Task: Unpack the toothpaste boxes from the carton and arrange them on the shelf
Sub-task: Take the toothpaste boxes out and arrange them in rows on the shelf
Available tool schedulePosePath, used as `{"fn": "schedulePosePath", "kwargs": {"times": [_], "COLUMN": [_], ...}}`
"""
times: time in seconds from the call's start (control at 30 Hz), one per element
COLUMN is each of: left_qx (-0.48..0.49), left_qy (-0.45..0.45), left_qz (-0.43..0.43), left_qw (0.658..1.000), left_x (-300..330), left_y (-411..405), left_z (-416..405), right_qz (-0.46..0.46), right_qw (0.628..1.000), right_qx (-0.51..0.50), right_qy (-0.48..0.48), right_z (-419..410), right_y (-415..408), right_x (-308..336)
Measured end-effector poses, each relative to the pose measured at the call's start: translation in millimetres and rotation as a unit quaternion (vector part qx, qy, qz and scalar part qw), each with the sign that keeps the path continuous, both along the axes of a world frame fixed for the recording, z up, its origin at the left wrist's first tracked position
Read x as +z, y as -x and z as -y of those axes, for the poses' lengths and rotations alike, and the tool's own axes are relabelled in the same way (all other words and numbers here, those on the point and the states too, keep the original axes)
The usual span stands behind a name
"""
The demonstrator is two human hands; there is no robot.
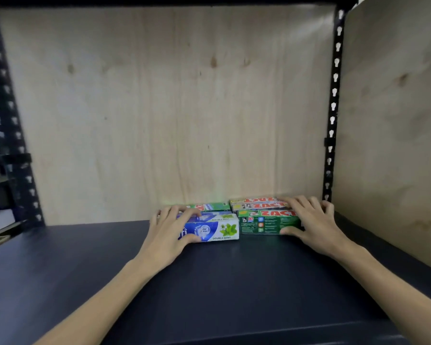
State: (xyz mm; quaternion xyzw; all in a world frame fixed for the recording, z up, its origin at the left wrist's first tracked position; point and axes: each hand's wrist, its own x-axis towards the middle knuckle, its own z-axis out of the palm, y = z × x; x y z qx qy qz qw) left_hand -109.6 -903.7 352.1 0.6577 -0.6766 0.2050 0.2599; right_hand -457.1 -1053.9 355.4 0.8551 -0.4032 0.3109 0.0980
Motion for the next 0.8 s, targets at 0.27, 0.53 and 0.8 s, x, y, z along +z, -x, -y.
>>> {"fn": "schedulePosePath", "kwargs": {"times": [0.27,0.53,0.8], "left_qx": [0.002,0.01,-0.022], "left_qy": [-0.002,0.011,0.041], "left_qz": [-0.019,-0.062,-0.083], "left_qw": [1.0,0.998,0.995], "left_x": [-2,3,3], "left_y": [-3,13,38], "left_z": [4,-15,-63], "right_qz": [0.006,0.029,0.083], "right_qw": [1.0,0.999,0.996], "right_qx": [-0.022,-0.009,0.014], "right_qy": [0.013,0.036,0.015], "right_z": [8,-27,-98], "right_y": [-8,-15,-17], "right_x": [-7,-6,-8]}}
